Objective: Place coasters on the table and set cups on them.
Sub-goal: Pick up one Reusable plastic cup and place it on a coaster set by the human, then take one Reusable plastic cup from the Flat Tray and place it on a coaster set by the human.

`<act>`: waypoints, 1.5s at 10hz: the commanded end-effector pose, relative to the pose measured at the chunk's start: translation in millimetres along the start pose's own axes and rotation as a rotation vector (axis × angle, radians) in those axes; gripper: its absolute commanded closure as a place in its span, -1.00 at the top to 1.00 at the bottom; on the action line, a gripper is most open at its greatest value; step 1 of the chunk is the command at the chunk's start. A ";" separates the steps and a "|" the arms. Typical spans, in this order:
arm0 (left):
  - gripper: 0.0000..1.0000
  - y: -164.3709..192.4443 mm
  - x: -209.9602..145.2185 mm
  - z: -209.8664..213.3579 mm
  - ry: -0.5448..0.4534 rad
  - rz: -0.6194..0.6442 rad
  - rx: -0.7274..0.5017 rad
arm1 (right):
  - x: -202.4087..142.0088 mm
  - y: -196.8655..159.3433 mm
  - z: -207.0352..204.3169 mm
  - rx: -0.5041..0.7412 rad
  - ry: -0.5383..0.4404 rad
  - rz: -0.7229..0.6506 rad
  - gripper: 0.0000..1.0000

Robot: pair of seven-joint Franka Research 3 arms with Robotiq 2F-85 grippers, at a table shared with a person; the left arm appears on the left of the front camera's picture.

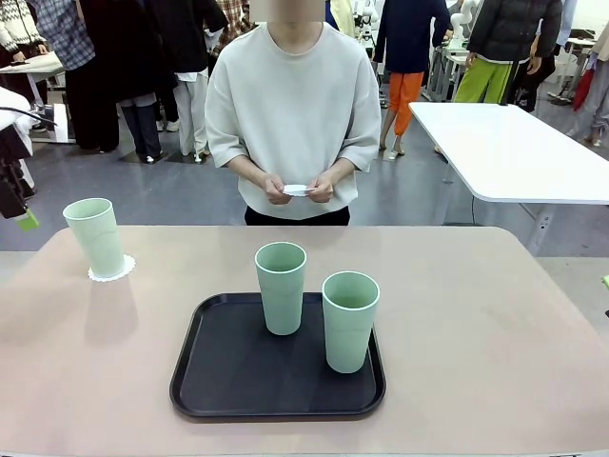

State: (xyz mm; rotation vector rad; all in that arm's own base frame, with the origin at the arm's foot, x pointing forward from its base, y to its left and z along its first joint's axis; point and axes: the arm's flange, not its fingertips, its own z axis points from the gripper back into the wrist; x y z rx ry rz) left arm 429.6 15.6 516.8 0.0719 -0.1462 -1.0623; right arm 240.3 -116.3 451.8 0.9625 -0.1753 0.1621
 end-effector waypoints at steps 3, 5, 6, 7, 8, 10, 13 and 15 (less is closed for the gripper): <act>1.00 4.0 -1.9 5.9 -0.045 0.004 0.043 | 1.1 -1.3 -1.2 0.020 -0.008 0.013 1.00; 1.00 4.0 -1.9 5.9 -0.045 0.004 0.043 | 1.1 -1.3 -1.2 0.020 -0.008 0.013 1.00; 1.00 4.0 -1.9 5.9 -0.045 0.004 0.043 | 1.1 -1.3 -1.2 0.020 -0.008 0.013 1.00; 1.00 4.0 -1.9 5.9 -0.045 0.004 0.043 | 1.1 -1.3 -1.2 0.020 -0.008 0.013 1.00; 1.00 4.0 -1.9 5.9 -0.045 0.004 0.043 | 1.1 -1.3 -1.2 0.020 -0.008 0.013 1.00; 1.00 5.3 -1.8 6.1 -0.054 -0.002 0.024 | 1.1 -1.3 -1.2 0.020 -0.008 0.013 1.00; 1.00 -44.7 -43.2 -9.2 -0.293 0.474 -0.170 | 1.1 -1.3 -1.2 0.020 -0.008 0.013 1.00; 1.00 -57.4 -87.6 -24.0 -0.421 0.630 -0.277 | 1.1 -1.3 -1.2 0.020 -0.008 0.013 1.00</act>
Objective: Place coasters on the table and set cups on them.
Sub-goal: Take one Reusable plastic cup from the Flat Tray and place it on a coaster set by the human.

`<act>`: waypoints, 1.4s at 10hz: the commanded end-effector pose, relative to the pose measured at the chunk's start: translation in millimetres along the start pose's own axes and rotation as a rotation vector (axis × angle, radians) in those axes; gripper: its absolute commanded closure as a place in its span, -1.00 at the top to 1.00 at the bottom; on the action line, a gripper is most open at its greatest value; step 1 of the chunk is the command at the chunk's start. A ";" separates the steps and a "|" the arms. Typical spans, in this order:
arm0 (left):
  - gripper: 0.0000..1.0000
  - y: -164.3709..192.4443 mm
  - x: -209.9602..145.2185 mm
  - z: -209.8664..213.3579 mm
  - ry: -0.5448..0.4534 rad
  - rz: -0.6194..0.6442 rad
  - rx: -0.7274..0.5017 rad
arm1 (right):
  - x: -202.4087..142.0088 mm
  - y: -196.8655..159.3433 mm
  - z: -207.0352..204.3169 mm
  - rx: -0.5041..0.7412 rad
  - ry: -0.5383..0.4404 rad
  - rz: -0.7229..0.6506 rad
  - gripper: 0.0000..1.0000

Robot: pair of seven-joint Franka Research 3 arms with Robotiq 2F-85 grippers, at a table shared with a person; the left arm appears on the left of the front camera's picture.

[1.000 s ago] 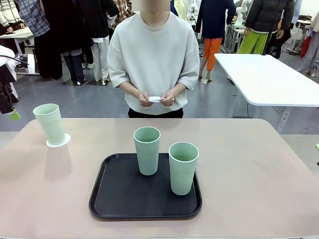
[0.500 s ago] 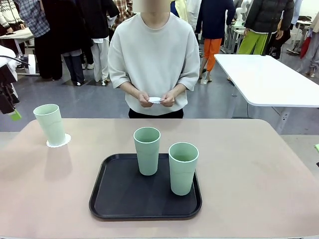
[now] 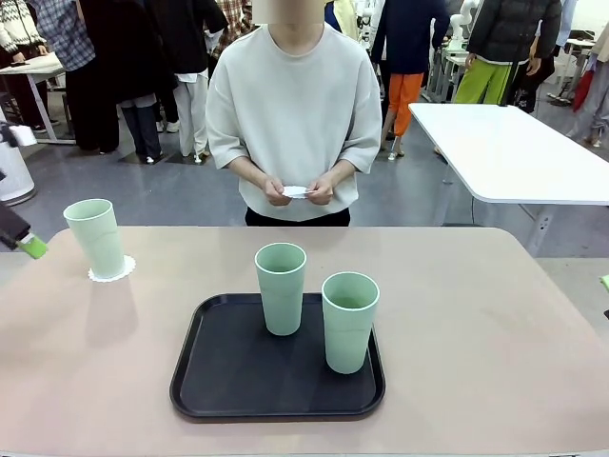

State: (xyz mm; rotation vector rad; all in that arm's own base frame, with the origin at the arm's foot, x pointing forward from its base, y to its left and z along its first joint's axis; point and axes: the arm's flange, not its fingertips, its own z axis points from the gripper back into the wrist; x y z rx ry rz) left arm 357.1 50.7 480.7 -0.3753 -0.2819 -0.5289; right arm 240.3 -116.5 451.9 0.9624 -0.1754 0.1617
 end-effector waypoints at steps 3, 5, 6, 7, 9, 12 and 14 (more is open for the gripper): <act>1.00 43.3 -78.3 6.3 -0.316 0.155 -0.346 | 1.0 -1.3 -1.5 0.020 -0.008 0.013 1.00; 1.00 73.2 -100.4 20.9 -0.360 0.117 -0.569 | 1.0 -1.3 -1.5 0.020 -0.008 0.013 1.00; 1.00 89.3 -110.4 28.6 -0.351 0.124 -0.613 | 1.0 -1.3 -1.5 0.020 -0.008 0.013 1.00; 1.00 110.4 -112.1 41.8 -0.324 0.142 -0.654 | 1.0 -1.3 -1.5 0.020 -0.008 0.013 1.00; 1.00 151.2 -112.3 67.4 -0.363 0.205 -0.691 | 1.0 -1.3 -1.5 0.020 -0.008 0.013 1.00; 1.00 188.9 -116.4 75.3 -0.390 0.274 -0.712 | 1.0 -1.3 -1.5 0.020 -0.008 0.013 1.00; 1.00 194.9 -126.7 67.7 -0.402 0.270 -0.732 | 1.0 -1.3 -1.5 0.020 -0.008 0.013 1.00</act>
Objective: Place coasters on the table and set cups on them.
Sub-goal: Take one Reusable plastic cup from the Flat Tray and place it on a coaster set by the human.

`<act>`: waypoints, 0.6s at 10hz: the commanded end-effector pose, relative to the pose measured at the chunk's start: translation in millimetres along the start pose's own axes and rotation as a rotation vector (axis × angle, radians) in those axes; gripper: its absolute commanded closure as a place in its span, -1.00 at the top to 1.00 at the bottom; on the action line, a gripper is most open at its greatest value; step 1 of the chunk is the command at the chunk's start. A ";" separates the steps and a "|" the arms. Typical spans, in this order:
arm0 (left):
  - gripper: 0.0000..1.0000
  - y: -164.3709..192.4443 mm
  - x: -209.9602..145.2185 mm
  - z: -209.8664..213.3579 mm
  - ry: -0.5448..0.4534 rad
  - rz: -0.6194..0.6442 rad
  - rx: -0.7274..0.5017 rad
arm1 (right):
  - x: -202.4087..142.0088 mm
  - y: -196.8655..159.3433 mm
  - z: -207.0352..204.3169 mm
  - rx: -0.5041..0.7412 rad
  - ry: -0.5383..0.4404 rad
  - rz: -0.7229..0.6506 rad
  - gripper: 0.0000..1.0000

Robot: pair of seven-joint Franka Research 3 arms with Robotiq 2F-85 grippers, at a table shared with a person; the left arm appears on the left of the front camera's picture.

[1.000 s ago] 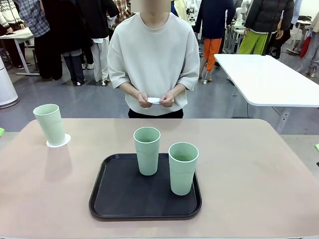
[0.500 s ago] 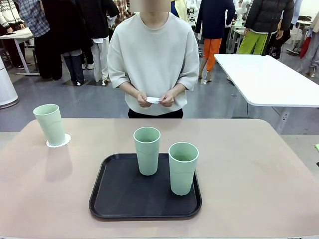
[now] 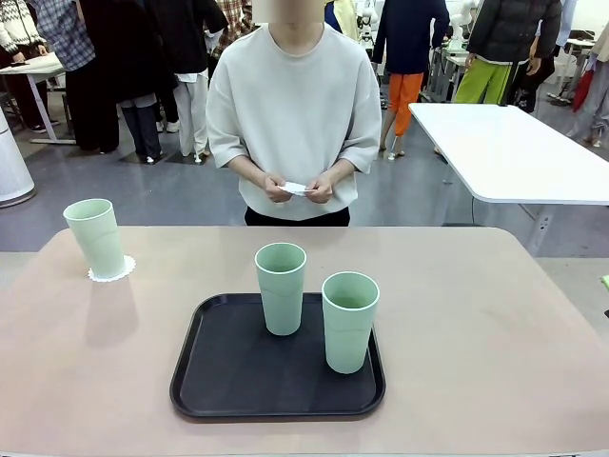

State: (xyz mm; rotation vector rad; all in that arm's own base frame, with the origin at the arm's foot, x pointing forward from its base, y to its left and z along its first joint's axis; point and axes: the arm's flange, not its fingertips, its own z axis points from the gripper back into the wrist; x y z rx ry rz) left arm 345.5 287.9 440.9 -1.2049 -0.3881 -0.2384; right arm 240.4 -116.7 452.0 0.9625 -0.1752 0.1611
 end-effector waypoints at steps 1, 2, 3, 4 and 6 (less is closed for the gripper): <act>1.00 -2.1 1.0 1.4 0.010 -0.067 -0.029 | 1.0 -1.2 -1.7 0.020 -0.008 0.014 1.00; 1.00 0.0 0.0 0.0 0.000 0.000 0.000 | 1.0 -1.2 -1.7 0.020 -0.008 0.014 1.00; 1.00 0.0 0.0 0.0 0.000 0.000 0.000 | 1.0 -1.2 -1.7 0.020 -0.008 0.014 1.00; 1.00 0.0 0.0 0.0 0.000 0.000 0.000 | 1.0 -1.2 -1.7 0.020 -0.008 0.014 1.00; 1.00 0.0 0.0 0.0 0.000 0.000 0.000 | 1.0 -1.2 -1.7 0.020 -0.008 0.014 1.00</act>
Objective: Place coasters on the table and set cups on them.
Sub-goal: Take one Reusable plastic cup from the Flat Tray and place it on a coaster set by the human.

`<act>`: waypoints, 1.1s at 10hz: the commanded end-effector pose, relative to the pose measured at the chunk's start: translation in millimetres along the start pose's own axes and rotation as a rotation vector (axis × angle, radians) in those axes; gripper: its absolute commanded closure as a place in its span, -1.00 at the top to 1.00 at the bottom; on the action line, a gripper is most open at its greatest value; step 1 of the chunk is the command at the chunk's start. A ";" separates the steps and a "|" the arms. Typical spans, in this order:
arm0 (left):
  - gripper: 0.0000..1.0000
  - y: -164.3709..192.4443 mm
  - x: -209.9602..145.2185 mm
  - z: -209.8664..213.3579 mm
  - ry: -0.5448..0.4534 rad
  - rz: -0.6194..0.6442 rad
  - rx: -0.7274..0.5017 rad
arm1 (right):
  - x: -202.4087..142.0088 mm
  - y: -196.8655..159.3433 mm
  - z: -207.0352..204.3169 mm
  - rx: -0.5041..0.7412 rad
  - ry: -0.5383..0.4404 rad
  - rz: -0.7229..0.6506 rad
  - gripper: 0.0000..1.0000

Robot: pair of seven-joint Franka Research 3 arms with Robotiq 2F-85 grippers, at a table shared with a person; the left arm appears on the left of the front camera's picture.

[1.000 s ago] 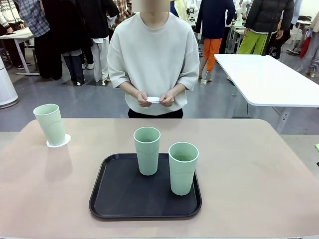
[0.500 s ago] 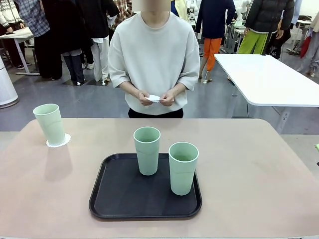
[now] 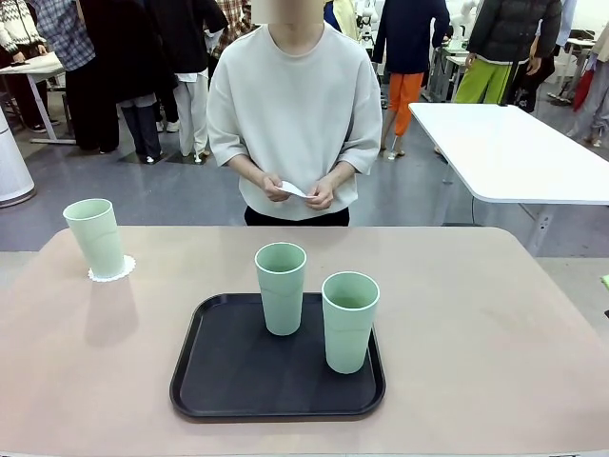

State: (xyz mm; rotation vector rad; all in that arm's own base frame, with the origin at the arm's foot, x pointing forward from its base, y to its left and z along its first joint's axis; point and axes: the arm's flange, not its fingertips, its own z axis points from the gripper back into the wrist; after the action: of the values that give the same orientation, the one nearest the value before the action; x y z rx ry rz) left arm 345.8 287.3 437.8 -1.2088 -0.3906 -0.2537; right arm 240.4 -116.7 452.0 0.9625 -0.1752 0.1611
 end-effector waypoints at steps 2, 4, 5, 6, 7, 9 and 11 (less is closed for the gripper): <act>1.00 -2.7 1.0 1.5 -0.005 0.012 0.007 | 1.0 -1.2 -1.7 0.020 -0.008 0.014 1.00; 1.00 -2.7 1.0 1.5 -0.005 0.012 0.007 | 1.0 -1.2 -1.7 0.020 -0.008 0.014 1.00; 1.00 -2.7 1.0 1.5 -0.005 0.012 0.007 | 1.0 -1.2 -1.7 0.020 -0.008 0.014 1.00; 1.00 -2.7 1.0 1.5 -0.005 0.012 0.007 | 1.0 -1.2 -1.7 0.020 -0.008 0.014 1.00; 1.00 -2.7 1.0 1.5 -0.005 0.012 0.007 | 1.0 -1.2 -1.7 0.020 -0.008 0.014 1.00; 1.00 -2.7 1.0 1.5 -0.005 0.012 0.007 | 1.0 -1.2 -1.7 0.020 -0.008 0.014 1.00; 1.00 -2.7 1.0 1.5 -0.005 0.012 0.007 | 1.0 -1.2 -1.7 0.020 -0.008 0.014 1.00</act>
State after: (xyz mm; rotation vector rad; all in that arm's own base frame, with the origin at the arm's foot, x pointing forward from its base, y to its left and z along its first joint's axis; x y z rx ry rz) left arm 345.8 287.3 437.8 -1.2084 -0.3905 -0.2535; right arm 240.4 -116.7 452.0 0.9625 -0.1752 0.1611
